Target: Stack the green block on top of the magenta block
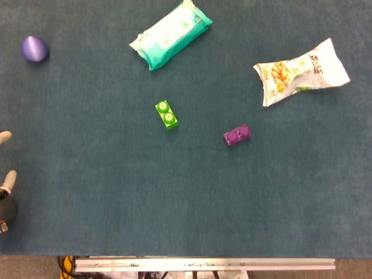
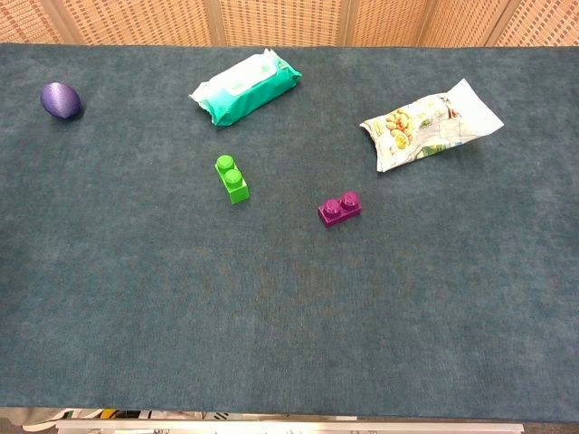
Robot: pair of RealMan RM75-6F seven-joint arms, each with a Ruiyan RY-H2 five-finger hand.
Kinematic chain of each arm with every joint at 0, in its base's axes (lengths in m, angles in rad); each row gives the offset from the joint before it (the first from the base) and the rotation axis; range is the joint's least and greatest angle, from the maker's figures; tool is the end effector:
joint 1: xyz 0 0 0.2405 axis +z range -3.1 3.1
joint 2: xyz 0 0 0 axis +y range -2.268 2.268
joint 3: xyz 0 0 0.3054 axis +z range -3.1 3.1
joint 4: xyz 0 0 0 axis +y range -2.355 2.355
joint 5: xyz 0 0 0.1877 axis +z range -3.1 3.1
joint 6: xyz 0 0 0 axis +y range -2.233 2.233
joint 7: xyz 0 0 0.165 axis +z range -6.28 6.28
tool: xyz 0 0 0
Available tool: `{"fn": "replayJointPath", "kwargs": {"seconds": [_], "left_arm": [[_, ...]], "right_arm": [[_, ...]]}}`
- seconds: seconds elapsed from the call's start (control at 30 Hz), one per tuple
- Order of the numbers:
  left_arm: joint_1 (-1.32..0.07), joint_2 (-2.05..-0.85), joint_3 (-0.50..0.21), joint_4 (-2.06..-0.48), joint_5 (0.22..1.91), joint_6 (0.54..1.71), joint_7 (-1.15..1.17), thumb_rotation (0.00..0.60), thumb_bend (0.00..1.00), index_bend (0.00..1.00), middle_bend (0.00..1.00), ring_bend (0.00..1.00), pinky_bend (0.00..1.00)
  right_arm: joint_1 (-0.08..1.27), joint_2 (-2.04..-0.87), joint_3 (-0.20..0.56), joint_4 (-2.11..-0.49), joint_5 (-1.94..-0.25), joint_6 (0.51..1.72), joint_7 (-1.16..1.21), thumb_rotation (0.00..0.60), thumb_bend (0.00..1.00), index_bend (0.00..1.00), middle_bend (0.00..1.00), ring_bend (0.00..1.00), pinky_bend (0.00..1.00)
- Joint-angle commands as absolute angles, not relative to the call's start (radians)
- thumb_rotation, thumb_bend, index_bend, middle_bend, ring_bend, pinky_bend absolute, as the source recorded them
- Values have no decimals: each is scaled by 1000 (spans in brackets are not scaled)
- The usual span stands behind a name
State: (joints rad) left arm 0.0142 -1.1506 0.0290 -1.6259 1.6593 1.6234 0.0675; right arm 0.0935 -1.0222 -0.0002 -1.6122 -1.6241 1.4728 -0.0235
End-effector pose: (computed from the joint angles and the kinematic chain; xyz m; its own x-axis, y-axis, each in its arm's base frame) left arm -0.3333 0.1542 0.1884 0.4150 -0.0234 0.9095 0.9067 -0.0721 -0.4156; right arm -0.3351 -0.1961 0.2173 0.5151 -0.0487 0.8557 -0.8522 -0.1357 0.5053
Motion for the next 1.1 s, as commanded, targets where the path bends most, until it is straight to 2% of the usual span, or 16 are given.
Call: {"fn": "replayJointPath", "kwargs": {"seconds": [0.03, 0.47, 0.63, 0.83, 1.1], "left_arm": [[14, -1150, 29, -1626, 1658, 1622, 66, 600, 292, 234, 279, 285, 195], [21, -1150, 35, -1619, 1662, 1627, 62, 600, 292, 235, 279, 285, 195], [20, -1149, 35, -1619, 1657, 1621, 61, 600, 292, 236, 279, 285, 195], [18, -1147, 37, -1618, 1650, 1609, 60, 600, 292, 237, 279, 285, 195], [22, -1143, 41, -1622, 1650, 1610, 60, 600, 292, 253, 279, 285, 195]], "right_arm": [[96, -1023, -1, -1613, -1625, 1469, -24, 600, 222, 509, 442, 346, 431], [116, -1015, -5, -1620, -1671, 1466, -15, 600, 222, 509, 444, 347, 431], [161, -1005, 1, -1651, -1712, 1428, -51, 600, 221, 509, 444, 347, 431], [262, -1010, 31, -1713, -1740, 1318, -95, 600, 221, 509, 444, 347, 431], [453, -1056, 103, -1796, -1670, 1060, -167, 600, 221, 508, 444, 347, 432]]}}
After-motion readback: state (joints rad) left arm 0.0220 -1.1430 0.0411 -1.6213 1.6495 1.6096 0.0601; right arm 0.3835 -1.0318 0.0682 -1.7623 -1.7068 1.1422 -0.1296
